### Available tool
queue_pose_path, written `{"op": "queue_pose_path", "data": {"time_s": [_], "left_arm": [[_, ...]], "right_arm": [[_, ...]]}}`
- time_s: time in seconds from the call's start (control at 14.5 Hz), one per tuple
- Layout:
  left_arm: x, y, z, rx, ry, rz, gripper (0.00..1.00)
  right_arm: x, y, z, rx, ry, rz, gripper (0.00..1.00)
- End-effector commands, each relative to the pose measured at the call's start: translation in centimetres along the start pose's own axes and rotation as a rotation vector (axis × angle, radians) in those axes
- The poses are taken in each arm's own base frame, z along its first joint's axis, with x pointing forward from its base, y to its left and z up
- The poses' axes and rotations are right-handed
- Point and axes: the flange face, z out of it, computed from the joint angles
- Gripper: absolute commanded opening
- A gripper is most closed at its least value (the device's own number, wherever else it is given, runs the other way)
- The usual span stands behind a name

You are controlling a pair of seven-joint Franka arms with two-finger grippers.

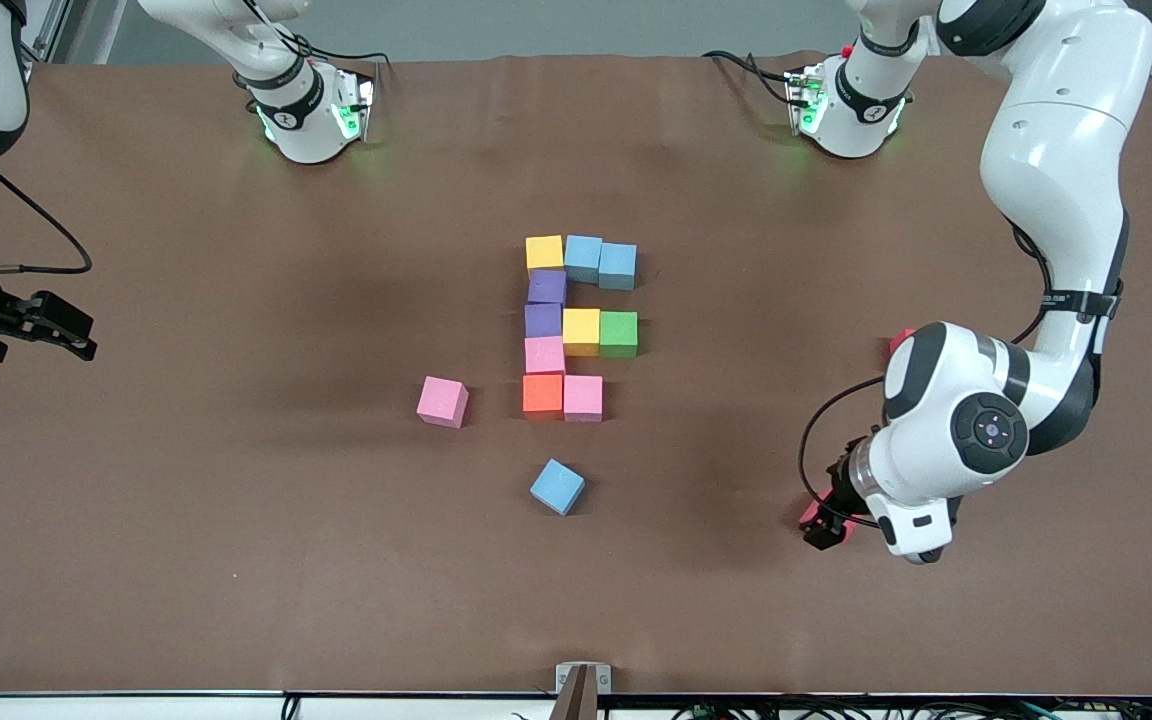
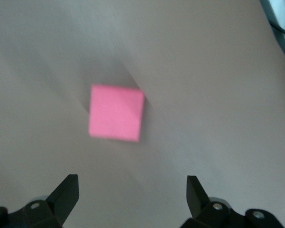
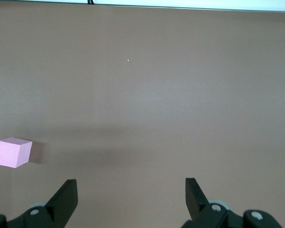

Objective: Arrange 11 blocks into digit 3
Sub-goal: 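Reach the left gripper to the loose hot pink cube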

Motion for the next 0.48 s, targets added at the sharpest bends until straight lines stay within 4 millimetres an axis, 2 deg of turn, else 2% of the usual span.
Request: {"op": "queue_pose_path", "data": {"time_s": [0.0, 0.21, 0.41], "left_arm": [[0.3, -0.4, 0.7, 0.034, 0.038, 0.047, 1.00], [1.3, -1.1, 3.3, 0.068, 0.029, 0.142, 1.00], [2.3, -1.7, 4.7, 0.086, 0.032, 0.164, 1.00]], "right_arm": [[-0.4, -0.3, -1.3, -0.011, 0.005, 0.015, 1.00], [-0.4, -0.3, -1.1, -0.011, 0.002, 0.012, 1.00], [-0.4, -0.3, -1.1, -0.011, 0.002, 0.015, 1.00]]}}
